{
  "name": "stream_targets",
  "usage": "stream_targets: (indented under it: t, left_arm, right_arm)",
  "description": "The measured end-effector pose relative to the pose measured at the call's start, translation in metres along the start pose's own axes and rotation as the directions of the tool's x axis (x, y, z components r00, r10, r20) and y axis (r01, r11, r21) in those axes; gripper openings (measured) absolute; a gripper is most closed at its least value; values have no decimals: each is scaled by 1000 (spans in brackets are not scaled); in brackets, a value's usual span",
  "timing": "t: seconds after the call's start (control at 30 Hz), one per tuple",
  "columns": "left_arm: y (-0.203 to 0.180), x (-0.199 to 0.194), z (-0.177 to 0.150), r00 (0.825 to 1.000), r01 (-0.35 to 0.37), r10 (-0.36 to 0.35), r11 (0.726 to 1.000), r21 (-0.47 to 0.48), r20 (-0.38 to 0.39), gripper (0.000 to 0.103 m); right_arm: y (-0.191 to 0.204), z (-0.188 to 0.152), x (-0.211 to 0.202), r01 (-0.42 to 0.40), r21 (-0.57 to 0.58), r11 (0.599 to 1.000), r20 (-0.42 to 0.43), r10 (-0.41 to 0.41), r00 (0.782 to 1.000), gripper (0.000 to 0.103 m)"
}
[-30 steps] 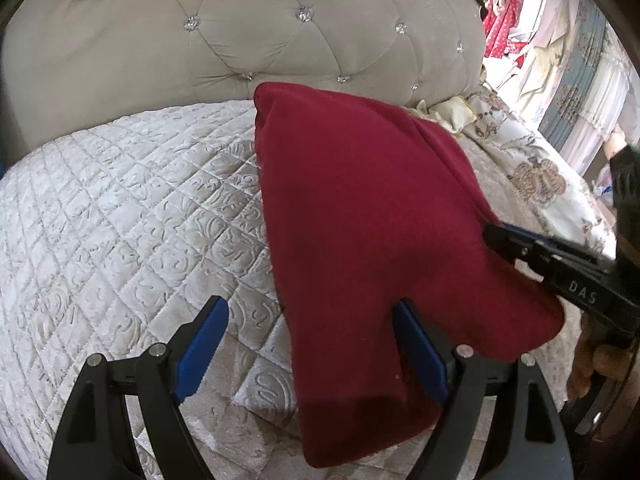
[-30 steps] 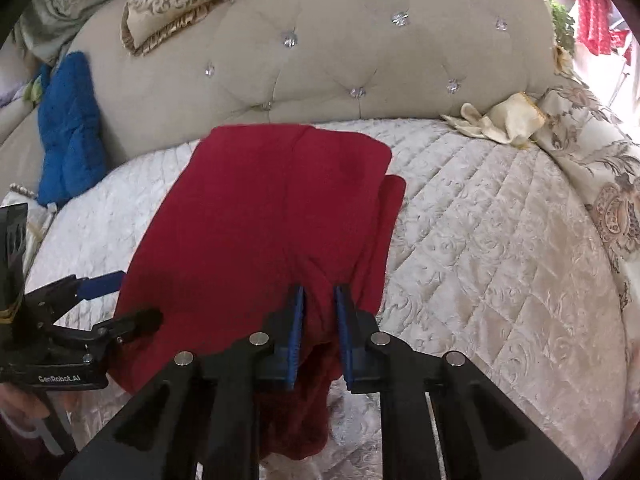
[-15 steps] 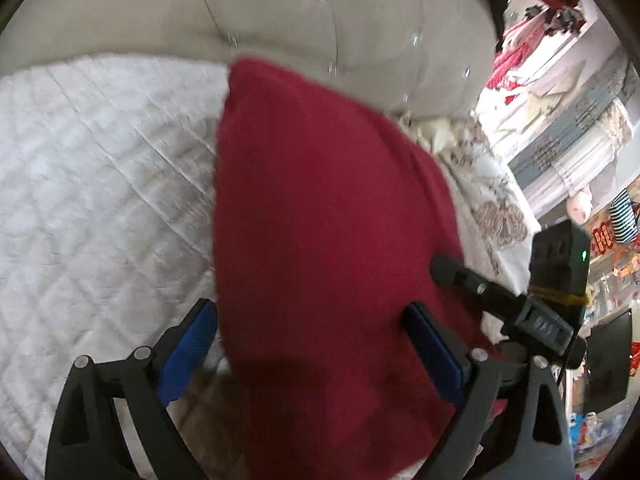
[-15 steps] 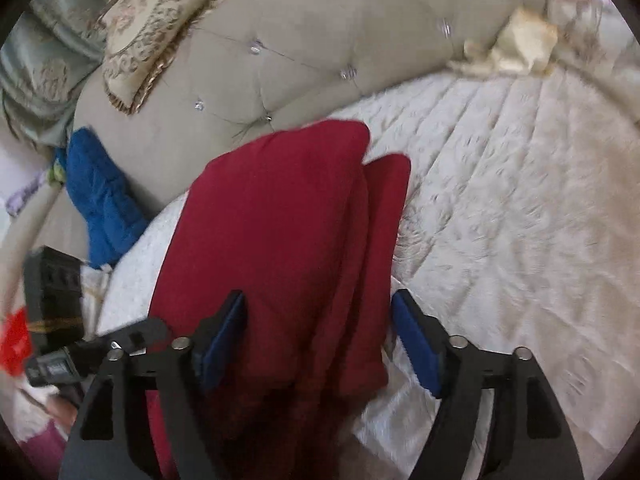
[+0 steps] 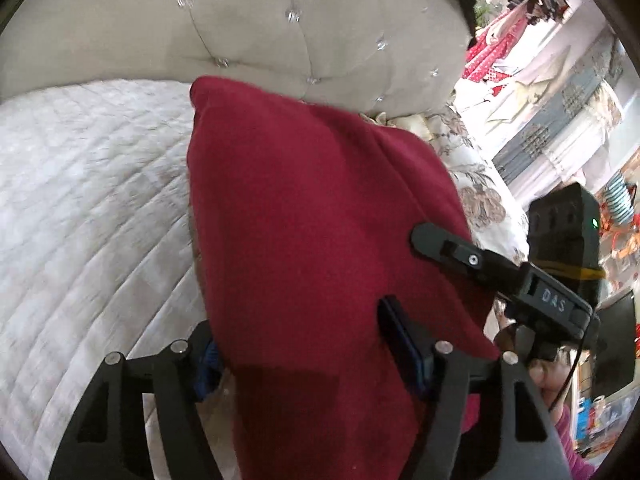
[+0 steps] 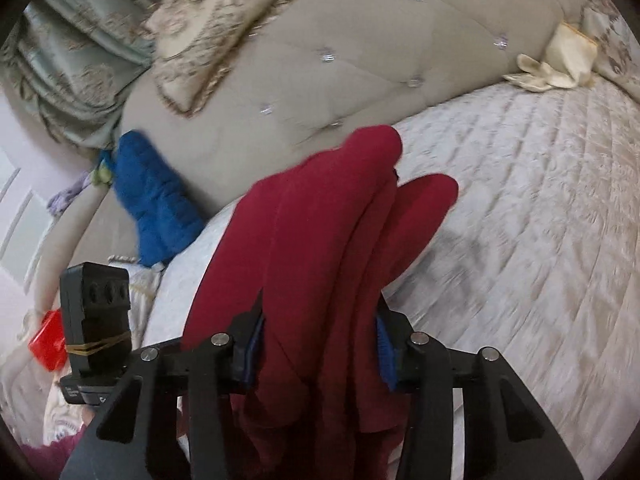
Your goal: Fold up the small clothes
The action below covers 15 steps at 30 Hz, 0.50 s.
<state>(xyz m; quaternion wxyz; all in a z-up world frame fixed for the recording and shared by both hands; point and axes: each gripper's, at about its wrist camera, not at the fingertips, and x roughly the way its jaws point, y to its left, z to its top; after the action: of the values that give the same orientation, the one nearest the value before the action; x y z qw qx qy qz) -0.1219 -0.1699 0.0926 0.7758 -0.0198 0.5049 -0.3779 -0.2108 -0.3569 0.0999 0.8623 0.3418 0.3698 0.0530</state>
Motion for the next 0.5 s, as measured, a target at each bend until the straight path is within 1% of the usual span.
stream_targets:
  t: [0.1,0.13,0.17,0.2,0.23,0.27,0.3,0.33,0.4,0.47,0.5]
  left_arm:
    - [6,-25,-26,1000,-21,21,1000,-12,9,73]
    - [9,-26,-34,1000,-31,31,999,-22,2,74]
    - [12,-24,-42,999,-44,44,999,-28,-11,74]
    - [16,-19,-50,997,-64,63,997,-38,-33,74]
    - [21,-12,-57,994,-98,95,994,-49,-56,74]
    - [24,-7,-65,990,-128,125,990,-52,-67,75]
    - [24,-9,-70,990,-130,128,990,-48,-54,78]
    - [23,-13,-72,990,-140,139,989,-41,-32,81]
    - [17,-24,-74,982,-190,190,982,-11,18,85]
    - [6,-35,-76,968,-239,236,971,25,85,88]
    - [5,-39,-78,963,-253,249,967,33,106,89]
  right_arm:
    - [18,-21,-6,-43,10,999,-32,43,999,25]
    - [24,-33,-5,-39,-1,999,-40,39,998,26]
    - [27,-41,-3,-25,-16,1000,-51,24,998,30]
    - [30,-52,5,6,-30,1000,-82,-9,997,33]
    - [30,-60,11,48,-34,998,-119,-51,992,33]
    - [30,-67,16,102,-48,994,-154,-108,982,34]
    - [34,-74,13,144,-80,986,-151,-155,976,34]
    - [39,-78,5,151,-104,983,-130,-164,978,34]
    - [53,-83,-15,185,-143,972,-84,-198,977,33]
    - [76,-89,-40,198,-220,955,-21,-207,978,32]
    - [87,-93,-50,193,-262,945,0,-200,980,27]
